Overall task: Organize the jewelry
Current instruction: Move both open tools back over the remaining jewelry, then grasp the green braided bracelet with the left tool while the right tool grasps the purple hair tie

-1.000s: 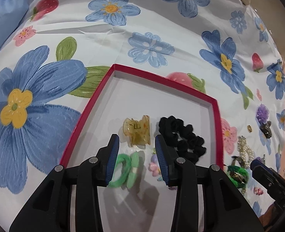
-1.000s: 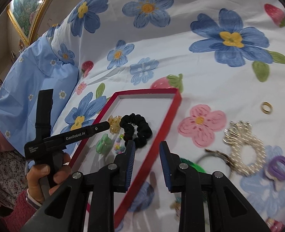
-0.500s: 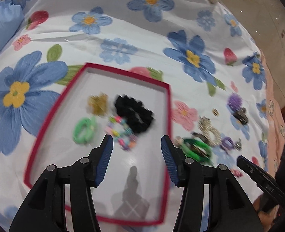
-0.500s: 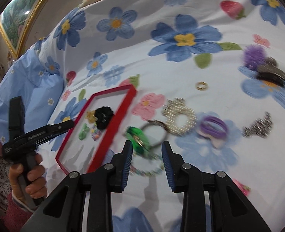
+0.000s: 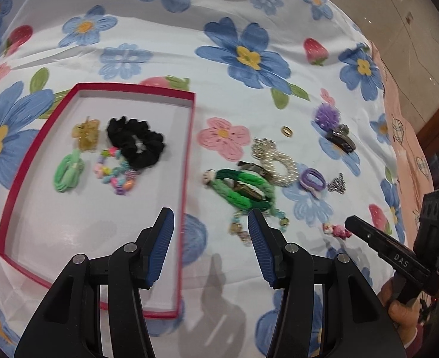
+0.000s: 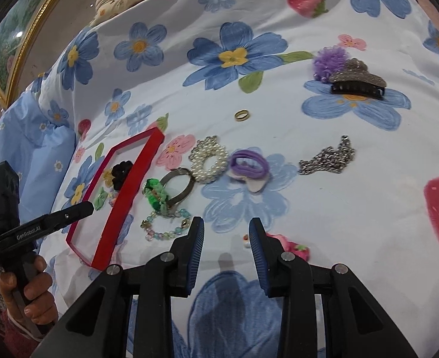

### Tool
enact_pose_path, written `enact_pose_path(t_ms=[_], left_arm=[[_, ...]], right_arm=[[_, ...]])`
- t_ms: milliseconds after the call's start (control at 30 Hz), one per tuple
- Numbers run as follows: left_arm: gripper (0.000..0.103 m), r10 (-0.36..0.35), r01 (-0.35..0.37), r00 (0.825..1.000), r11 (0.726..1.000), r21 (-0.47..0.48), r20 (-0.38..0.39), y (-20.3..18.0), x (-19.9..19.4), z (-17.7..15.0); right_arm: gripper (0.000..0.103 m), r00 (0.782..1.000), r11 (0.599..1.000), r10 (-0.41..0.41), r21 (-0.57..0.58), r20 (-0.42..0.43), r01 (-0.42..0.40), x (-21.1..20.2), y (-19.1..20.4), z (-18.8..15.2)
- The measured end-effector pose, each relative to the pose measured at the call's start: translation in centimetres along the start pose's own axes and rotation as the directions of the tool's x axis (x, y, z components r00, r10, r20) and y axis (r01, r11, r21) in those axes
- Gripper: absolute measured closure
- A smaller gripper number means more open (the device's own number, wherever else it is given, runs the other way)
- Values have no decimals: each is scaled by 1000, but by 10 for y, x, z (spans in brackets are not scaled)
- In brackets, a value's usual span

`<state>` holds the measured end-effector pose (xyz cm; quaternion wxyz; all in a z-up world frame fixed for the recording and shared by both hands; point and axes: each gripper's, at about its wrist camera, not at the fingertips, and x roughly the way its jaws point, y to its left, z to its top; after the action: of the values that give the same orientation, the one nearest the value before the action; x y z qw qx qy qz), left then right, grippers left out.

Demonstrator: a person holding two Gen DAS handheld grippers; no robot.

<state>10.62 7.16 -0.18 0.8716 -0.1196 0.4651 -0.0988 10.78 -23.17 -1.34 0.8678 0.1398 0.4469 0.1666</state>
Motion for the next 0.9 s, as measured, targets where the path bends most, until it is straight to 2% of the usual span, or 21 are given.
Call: enact_pose_path(t_ms=[200,533,767,900], left_arm=[[52,-18,19,1000,999,35,-14,-21,7,0],[52,-43,46,998,996,82,-46,-53,36,5],[52,-12,19,997,996,90,-83,-64,74,17],[55,12,-3,994,996,90,-106,-62,90,16]], right_arm=[[69,1000,1000,-11,10,18,10,-4,-9,6],[68,1000,1000,-19,-12,-14,19,18,-18,23],[68,999,999,-35,-33,-39,33,38,-21,39],[63,998,998,-45,-42,-42,43,47,-23,46]])
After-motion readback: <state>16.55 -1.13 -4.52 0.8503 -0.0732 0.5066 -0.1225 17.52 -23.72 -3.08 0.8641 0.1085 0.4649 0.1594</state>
